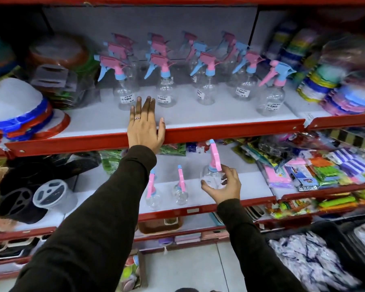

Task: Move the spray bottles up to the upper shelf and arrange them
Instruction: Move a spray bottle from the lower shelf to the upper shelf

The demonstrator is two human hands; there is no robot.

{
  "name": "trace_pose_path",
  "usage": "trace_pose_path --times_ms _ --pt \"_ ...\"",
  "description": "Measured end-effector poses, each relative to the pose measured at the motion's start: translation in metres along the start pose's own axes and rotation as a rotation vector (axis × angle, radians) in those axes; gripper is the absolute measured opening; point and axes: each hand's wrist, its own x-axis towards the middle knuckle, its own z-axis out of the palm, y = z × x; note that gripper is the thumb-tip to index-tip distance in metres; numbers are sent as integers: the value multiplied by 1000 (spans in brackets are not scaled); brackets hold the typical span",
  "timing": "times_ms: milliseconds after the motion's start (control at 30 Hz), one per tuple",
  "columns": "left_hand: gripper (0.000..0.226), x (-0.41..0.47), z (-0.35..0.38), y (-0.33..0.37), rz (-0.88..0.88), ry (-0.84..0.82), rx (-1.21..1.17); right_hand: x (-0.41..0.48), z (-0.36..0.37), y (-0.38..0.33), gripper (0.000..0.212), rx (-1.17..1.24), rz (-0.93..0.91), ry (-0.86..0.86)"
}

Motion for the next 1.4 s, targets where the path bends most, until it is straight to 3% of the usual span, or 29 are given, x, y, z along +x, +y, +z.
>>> trace_pose_path --times_ms 500,700,900,1200,1333,1400 --pt "67 0 2 -1 -1 12 -29 81 -49 -111 60 112 -312 223" --pt "66 0 3 -2 4 23 -30 127 -39 -136 63 149 -250 252" --pt "66 2 4 -2 7 19 -18 159 -27 -133 62 13 -123 126" --pt "67 3 5 -3 6 6 -12 181 -22 -121 69 -66 -99 64" --pt "67 2 4 -3 7 10 -8 177 -21 -123 95 -52 -119 134" --pt "67 3 5 -2 5 10 -11 174 -20 -126 90 -25 -119 193"
